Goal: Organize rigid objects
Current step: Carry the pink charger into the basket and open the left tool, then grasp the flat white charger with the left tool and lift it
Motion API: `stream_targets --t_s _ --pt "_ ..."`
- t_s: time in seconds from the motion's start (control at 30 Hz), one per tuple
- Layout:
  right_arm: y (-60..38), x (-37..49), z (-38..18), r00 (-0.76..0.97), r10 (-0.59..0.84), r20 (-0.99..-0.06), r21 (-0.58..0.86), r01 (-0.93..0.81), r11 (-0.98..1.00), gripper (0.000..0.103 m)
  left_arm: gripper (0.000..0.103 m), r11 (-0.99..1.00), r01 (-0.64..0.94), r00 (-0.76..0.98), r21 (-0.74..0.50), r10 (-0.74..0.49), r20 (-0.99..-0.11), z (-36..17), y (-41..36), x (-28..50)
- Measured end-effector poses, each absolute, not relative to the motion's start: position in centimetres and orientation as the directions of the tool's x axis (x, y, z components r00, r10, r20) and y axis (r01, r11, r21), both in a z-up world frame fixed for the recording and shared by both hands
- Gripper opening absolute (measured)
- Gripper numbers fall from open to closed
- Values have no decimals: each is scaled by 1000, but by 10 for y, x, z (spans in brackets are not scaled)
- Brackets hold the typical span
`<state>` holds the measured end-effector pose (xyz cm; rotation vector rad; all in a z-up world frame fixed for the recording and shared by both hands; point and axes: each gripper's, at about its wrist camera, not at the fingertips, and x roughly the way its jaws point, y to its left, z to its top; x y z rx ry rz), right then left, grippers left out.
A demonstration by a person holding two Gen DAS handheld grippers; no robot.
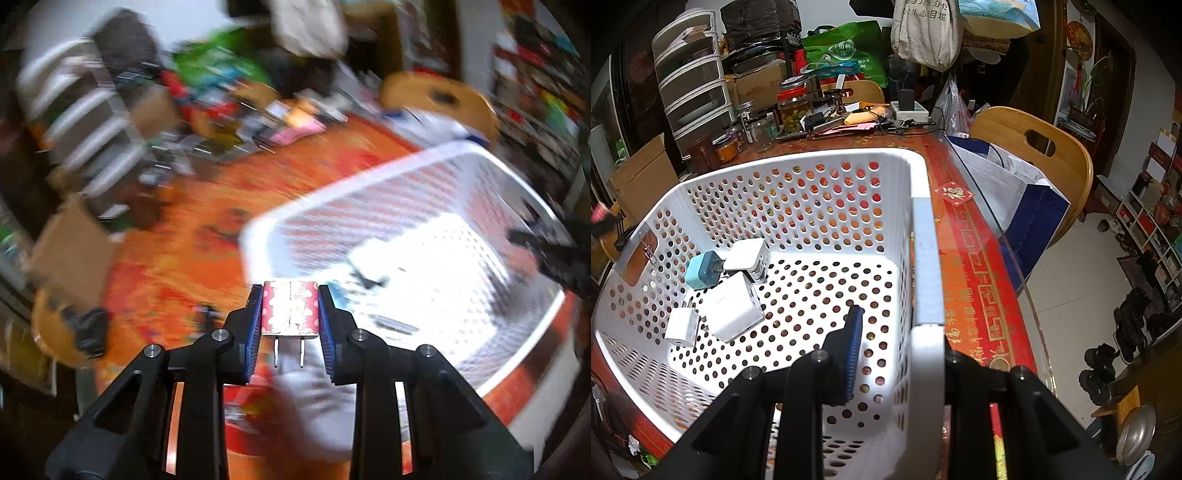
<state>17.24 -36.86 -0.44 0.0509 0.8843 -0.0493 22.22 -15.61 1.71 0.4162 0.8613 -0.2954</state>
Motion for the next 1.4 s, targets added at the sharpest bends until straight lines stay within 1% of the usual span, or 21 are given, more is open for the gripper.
stream_targets --t_s 0.1,0.27,0.4,0.53,0.6,0.7,0.87,0.93,0.97,1.0,1.03,1.07,1.17,1.23,1.3,1.37,1.4 --pt "-368 173 -4 634 -18 -773 28 63 998 25 25 847 482 524 225 -73 -849 -6 -191 240" --pt "-369 173 -5 635 -13 -772 35 62 997 25 25 812 528 404 250 19 -915 -40 -226 271" --pt "-370 173 -6 635 -12 -772 35 61 998 25 25 791 555 343 257 64 -937 -57 -245 286" --pt "-370 174 -6 636 -11 -772 37 61 997 26 25 782 556 323 283 110 -940 -72 -263 308" --pt "-370 174 -6 636 -11 -772 37 62 997 26 26 771 577 296 270 111 -949 -79 -273 314" --pt "-370 174 -6 634 -12 -773 36 62 997 26 25 752 596 295 282 122 -948 -83 -288 319" --pt "-369 173 -6 632 -16 -775 32 64 997 26 26 758 602 273 251 100 -957 -82 -296 327" --pt "-368 173 -6 631 -16 -776 30 63 998 26 32 760 601 270 248 99 -958 -82 -294 328" --pt "-369 173 -6 630 -16 -777 30 62 998 26 41 762 596 278 254 100 -955 -81 -291 328" --pt "-368 173 -6 629 -15 -777 30 61 998 26 55 767 590 287 252 92 -953 -77 -288 329" --pt "-368 173 -6 629 -16 -777 29 61 998 26 60 772 586 296 245 77 -952 -73 -285 328" --pt "-369 174 -5 628 -15 -778 30 61 998 26 63 778 581 316 238 54 -947 -65 -279 327" --pt "-370 174 -5 627 -13 -779 32 60 998 26 63 816 536 422 217 -37 -906 -23 -247 314" --pt "-370 174 -5 627 -13 -779 32 60 998 26 69 846 502 489 180 -105 -866 7 -212 299" --pt "-370 174 -5 626 -13 -779 31 60 998 26 92 874 466 549 136 -166 -819 31 -165 281" --pt "-370 175 -5 626 -14 -779 31 60 998 26 103 907 406 603 115 -171 -779 41 -114 266" --pt "-370 175 -5 626 -13 -780 31 59 998 26 103 926 360 623 117 -145 -768 39 -89 261"
